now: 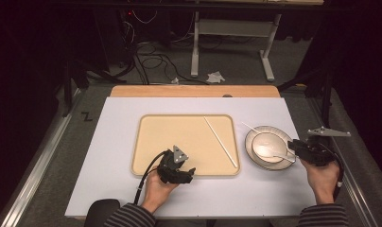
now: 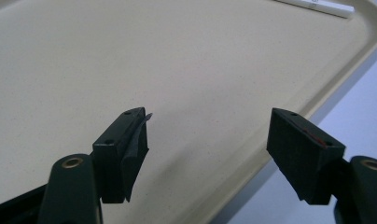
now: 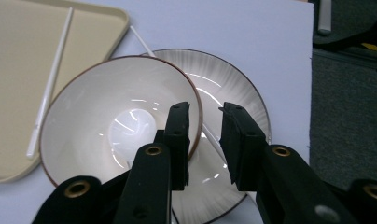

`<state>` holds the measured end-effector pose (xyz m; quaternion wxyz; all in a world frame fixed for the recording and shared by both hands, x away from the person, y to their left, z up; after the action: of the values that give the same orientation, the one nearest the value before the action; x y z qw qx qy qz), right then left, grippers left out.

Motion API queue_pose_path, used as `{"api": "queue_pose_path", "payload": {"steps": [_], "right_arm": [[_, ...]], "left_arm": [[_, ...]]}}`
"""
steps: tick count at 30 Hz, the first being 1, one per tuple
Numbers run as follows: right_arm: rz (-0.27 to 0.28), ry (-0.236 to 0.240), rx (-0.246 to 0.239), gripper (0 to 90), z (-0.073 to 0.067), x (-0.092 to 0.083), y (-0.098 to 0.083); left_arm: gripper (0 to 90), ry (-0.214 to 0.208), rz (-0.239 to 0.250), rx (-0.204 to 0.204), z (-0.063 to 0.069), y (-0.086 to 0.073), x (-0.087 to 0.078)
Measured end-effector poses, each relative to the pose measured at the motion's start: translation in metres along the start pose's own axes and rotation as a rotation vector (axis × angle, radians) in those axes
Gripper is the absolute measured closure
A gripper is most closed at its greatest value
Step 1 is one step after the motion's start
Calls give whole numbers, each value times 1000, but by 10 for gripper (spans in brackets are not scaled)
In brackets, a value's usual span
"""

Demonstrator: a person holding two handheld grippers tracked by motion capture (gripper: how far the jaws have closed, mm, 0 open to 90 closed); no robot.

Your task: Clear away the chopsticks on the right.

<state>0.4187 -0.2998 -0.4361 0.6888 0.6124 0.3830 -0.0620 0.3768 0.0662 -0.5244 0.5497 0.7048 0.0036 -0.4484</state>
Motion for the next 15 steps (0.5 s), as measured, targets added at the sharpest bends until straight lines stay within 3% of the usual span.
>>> {"api": "queue_pose_path", "payload": {"steps": [15], "right_arm": [[-19,-123,44,738,38,-9,-16]], "left_arm": [[292,-2,-1,8,2,1,2]]}}
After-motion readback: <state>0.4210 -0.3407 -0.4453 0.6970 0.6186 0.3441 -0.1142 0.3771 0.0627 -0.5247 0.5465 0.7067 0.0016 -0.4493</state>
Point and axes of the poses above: each handheld gripper's, and its own axes: x roughly forward along the jaws, y roughly out of its top, z roughly to its right, the point moved 4 cm from there along x, roughly forward along the jaws, and after that the axes turned 5 degrees about z, right-handed, at the moved point
